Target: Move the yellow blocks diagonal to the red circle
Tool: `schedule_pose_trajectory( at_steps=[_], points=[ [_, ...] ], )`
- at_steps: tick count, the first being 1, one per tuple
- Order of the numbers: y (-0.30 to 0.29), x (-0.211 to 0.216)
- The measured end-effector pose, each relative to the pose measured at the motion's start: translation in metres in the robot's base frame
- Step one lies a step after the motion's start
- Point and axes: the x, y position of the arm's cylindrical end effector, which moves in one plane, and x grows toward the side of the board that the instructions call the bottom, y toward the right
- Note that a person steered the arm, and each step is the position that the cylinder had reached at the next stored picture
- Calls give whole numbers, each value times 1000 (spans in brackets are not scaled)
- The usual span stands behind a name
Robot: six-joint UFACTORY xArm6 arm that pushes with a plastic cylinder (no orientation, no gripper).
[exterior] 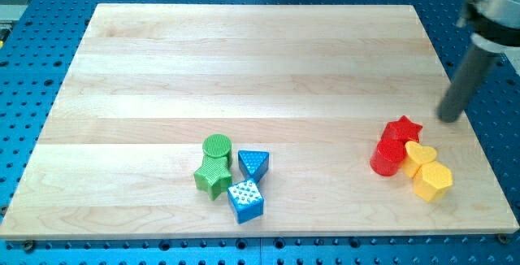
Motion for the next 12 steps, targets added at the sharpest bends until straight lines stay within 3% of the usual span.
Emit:
schedule_pose_trajectory(
  at_steps=[1, 2, 3, 6, 7, 10, 12],
  points=[
    [39, 73],
    [20, 147],
    [0, 157],
    [-43, 149],
    [-86, 138],
    [-118, 39],
    [-117, 4]
  ],
)
